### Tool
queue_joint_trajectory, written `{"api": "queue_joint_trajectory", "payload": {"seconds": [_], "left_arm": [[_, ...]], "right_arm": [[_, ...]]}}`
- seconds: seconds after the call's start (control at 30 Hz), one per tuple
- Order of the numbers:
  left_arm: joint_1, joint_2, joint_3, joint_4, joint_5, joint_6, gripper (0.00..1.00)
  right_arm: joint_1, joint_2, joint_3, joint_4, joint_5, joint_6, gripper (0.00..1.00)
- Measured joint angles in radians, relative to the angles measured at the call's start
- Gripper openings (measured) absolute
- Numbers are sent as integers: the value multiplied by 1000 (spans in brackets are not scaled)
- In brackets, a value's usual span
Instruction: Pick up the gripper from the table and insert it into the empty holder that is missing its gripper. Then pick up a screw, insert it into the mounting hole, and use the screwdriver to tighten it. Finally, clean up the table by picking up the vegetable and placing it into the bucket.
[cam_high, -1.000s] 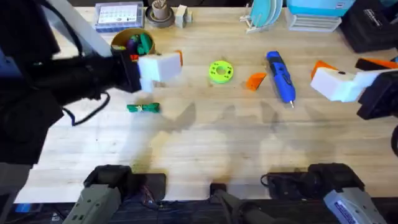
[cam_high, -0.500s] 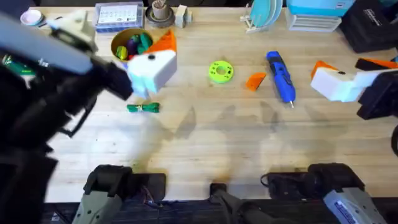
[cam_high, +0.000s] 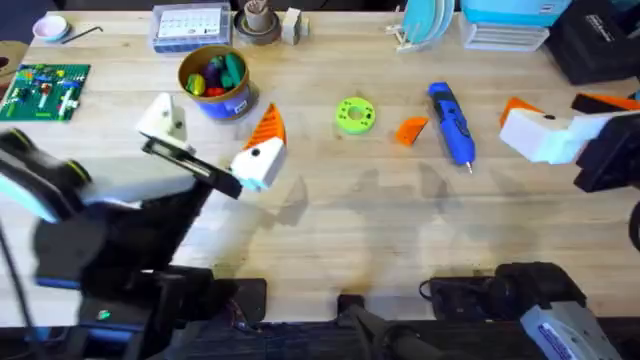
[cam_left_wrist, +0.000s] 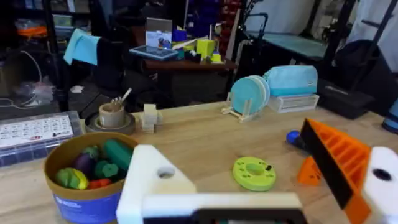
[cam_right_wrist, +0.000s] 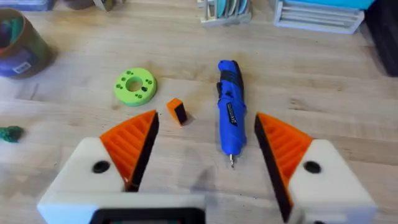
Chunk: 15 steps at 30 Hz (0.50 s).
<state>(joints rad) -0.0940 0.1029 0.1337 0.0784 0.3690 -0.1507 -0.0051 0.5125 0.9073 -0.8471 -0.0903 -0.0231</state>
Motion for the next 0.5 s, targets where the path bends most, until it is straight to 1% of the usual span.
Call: {"api": "queue_joint_trajectory", "payload": {"seconds": [0.1,0.13,0.27,0.37,0.5], "left_arm": [[0,-57,-91,61,3,-37,994],[0,-75,-113,65,5,-46,994],[-3,-92,-128,48,19,-64,994],[-7,-92,-128,14,26,-69,994],[-6,-92,-128,-95,28,-75,994]], "right_arm": [[0,0,0,0,0,0,994],[0,0,0,0,0,0,994],[0,0,0,0,0,0,994],[0,0,0,0,0,0,994],[0,0,0,0,0,0,994]]}}
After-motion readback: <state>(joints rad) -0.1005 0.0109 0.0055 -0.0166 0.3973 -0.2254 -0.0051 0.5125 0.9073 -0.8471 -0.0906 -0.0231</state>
